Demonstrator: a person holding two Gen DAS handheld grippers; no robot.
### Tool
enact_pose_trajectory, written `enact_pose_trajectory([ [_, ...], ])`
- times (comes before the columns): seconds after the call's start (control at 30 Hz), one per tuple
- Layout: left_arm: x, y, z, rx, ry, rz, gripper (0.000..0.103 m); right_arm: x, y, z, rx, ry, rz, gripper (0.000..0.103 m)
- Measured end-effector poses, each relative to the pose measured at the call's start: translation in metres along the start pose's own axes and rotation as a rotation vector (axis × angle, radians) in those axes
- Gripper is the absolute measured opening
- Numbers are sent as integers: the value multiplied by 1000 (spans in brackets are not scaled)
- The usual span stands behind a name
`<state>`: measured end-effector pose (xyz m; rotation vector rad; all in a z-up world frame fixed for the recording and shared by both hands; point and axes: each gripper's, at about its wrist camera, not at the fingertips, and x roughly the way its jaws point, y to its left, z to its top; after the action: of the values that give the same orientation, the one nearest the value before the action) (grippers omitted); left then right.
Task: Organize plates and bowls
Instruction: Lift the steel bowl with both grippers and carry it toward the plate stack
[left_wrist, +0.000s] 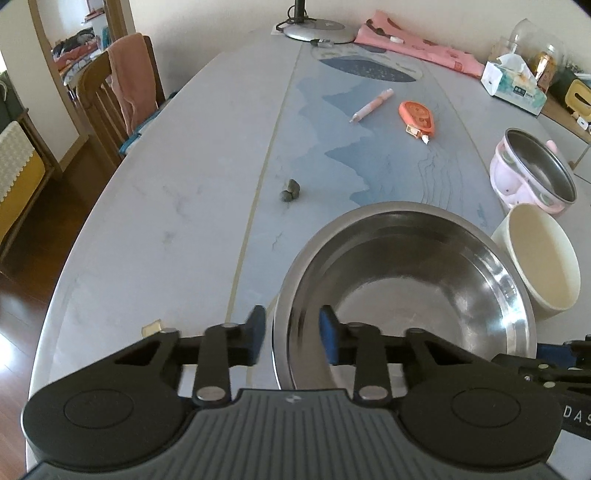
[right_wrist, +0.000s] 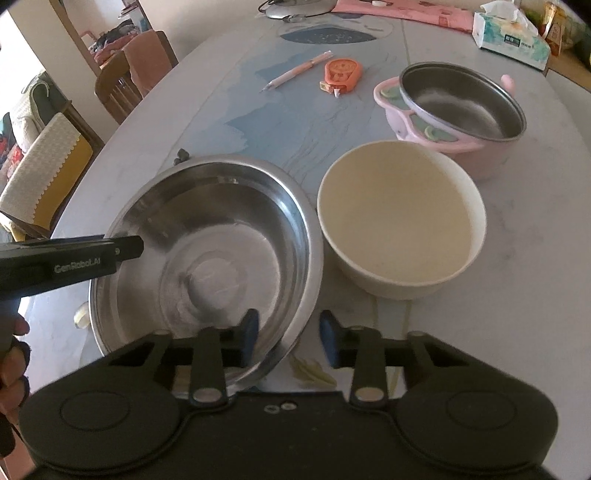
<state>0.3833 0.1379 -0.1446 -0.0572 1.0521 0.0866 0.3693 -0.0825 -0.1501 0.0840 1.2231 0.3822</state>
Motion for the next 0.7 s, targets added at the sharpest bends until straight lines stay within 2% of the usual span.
enact_pose_trajectory([
  [0.03, 0, -1, 0, 4, 1, -2, 22, -1, 0, 0, 2, -2, -1, 21],
  [0.17, -2, -2, -1, 21, -6, 15, 17, 0, 5, -1, 7, -10, -17, 19],
  [0.43, -17, 3, -13, -5, 1, 9, 17, -18, 13, -13, -26, -41, -19, 18],
  [0.7, -65, -10, -34, 35, -25, -25, 16, -61, 7, -38, -14, -63, -7, 18],
])
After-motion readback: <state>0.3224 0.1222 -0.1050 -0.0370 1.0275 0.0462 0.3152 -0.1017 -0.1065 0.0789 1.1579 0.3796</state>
